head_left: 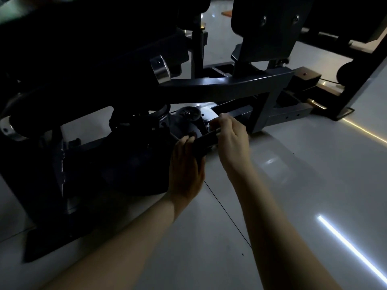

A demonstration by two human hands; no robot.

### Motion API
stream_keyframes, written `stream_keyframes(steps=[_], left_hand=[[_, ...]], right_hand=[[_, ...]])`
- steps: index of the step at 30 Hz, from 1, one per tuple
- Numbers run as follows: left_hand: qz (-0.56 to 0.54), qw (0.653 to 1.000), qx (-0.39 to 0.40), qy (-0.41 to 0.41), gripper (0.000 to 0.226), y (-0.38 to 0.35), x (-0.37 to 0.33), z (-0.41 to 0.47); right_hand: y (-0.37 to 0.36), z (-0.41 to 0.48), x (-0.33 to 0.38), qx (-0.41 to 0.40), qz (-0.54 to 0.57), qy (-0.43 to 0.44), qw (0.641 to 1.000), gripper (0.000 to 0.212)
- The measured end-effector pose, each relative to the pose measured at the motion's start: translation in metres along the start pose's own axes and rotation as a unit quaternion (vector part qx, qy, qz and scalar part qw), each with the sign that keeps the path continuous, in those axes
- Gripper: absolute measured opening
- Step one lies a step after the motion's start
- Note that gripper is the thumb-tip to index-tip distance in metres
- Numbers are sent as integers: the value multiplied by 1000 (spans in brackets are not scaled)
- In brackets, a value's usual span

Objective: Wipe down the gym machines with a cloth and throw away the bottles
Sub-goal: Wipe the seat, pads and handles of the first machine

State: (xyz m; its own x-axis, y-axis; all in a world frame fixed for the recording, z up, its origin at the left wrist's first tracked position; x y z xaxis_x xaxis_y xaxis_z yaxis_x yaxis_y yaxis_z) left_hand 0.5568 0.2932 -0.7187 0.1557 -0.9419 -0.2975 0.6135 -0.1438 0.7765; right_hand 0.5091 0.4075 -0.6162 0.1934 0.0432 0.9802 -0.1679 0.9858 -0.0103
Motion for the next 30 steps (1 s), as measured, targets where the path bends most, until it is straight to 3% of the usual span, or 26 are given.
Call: stream_keyframes(steps=[5, 9, 14, 18, 21, 26, 30], left_hand=[[-62, 997, 28, -21, 58, 4, 0, 3], [-69, 995, 60, 42, 74, -6, 19, 6], [-15, 996, 65, 61, 67, -23, 34, 14], [16, 1000, 9, 8, 38, -12, 27, 27], [36, 999, 23, -8, 47, 2, 20, 33], [80, 993, 67, 50, 32, 11, 14, 33], [13, 987, 92, 128, 33, 22, 10, 25]], right_hand=[[0, 0, -1, 1, 6, 10, 1000, 41], [0, 2, -3, -7, 12, 13, 1000, 42], [2, 3, -5, 0, 30, 21, 999, 36], [1, 7, -9, -5, 30, 26, 999, 34], [2, 9, -8, -5, 6, 49, 999, 37], [1, 12, -6, 3, -26, 64, 998, 39], [1, 12, -8, 4, -30, 55, 998, 39]])
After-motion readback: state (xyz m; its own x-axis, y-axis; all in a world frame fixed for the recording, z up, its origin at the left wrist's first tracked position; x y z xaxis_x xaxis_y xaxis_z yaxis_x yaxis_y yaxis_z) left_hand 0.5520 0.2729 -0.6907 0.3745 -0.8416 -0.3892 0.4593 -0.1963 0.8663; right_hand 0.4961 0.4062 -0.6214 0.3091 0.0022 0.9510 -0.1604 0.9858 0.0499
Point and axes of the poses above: each hand's wrist, its own z-axis towards the middle knuckle, its own y-axis out of the back of the hand, x = y × z, the point moved 6 cm from there along z, towards the middle knuckle, and after that the axes turned 11 degrees about z, right-handed, at the moved point
